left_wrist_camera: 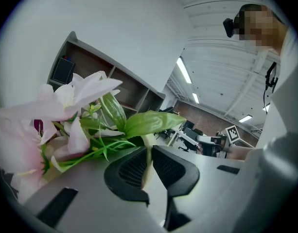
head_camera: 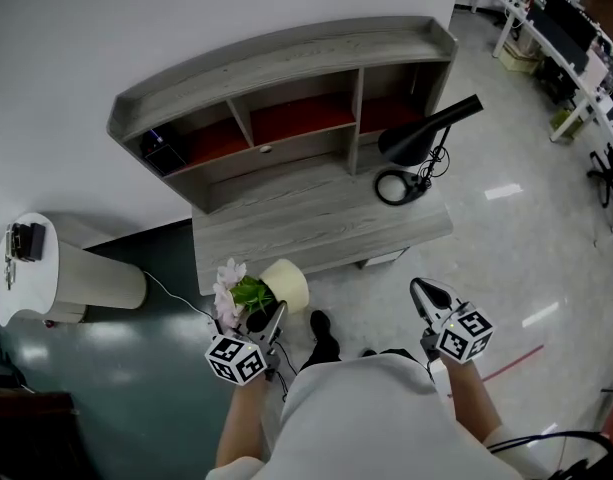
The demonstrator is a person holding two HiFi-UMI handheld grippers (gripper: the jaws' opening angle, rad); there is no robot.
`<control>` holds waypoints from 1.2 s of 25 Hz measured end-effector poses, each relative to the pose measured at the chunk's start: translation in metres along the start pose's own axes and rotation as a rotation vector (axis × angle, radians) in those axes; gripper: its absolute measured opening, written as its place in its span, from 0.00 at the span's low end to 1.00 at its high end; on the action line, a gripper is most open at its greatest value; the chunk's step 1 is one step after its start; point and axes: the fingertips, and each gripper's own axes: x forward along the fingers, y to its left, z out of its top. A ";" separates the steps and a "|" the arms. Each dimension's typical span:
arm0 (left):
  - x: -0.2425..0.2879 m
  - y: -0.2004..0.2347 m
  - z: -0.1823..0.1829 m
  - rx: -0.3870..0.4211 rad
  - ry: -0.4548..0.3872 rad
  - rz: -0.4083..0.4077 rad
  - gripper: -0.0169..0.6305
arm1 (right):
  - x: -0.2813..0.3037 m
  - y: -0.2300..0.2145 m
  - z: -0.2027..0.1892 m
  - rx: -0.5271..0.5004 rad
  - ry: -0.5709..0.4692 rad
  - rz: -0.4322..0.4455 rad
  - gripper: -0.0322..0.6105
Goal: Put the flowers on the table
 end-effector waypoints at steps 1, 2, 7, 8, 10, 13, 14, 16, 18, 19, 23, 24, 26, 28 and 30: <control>0.003 0.005 0.003 0.000 0.008 -0.008 0.10 | 0.006 0.001 0.002 0.002 0.001 -0.006 0.08; 0.006 0.011 0.006 0.000 0.015 -0.016 0.10 | 0.012 0.003 0.004 0.003 0.001 -0.013 0.08; 0.018 0.043 0.021 0.041 0.063 -0.047 0.10 | 0.040 0.010 0.015 0.003 -0.008 -0.048 0.08; 0.020 0.049 0.024 0.054 0.074 -0.052 0.10 | 0.046 0.012 0.017 0.003 -0.010 -0.055 0.08; 0.024 0.062 0.029 0.075 0.093 -0.064 0.10 | 0.058 0.014 0.021 0.001 -0.013 -0.070 0.08; 0.029 0.081 0.034 0.088 0.117 -0.083 0.10 | 0.076 0.016 0.024 0.002 -0.020 -0.093 0.08; 0.030 0.087 0.035 0.091 0.126 -0.087 0.10 | 0.081 0.017 0.024 0.003 -0.021 -0.100 0.08; 0.033 0.098 0.036 0.097 0.146 -0.097 0.10 | 0.090 0.019 0.024 0.005 -0.022 -0.115 0.08; 0.037 0.109 0.036 0.102 0.162 -0.107 0.10 | 0.098 0.022 0.022 0.006 -0.021 -0.128 0.08; 0.039 0.114 0.036 0.106 0.171 -0.112 0.10 | 0.101 0.023 0.022 0.009 -0.021 -0.134 0.08; 0.048 0.124 0.031 0.133 0.212 -0.129 0.10 | 0.105 0.027 0.018 0.018 -0.012 -0.154 0.08; 0.052 0.125 0.029 0.143 0.224 -0.134 0.10 | 0.105 0.027 0.018 0.018 -0.010 -0.160 0.08; 0.060 0.126 0.025 0.167 0.247 -0.146 0.10 | 0.105 0.024 0.016 0.020 -0.007 -0.170 0.08; 0.066 0.125 0.019 0.187 0.271 -0.155 0.10 | 0.103 0.023 0.014 0.027 -0.001 -0.180 0.08; 0.071 0.125 0.014 0.203 0.292 -0.159 0.10 | 0.101 0.022 0.011 0.036 0.007 -0.186 0.08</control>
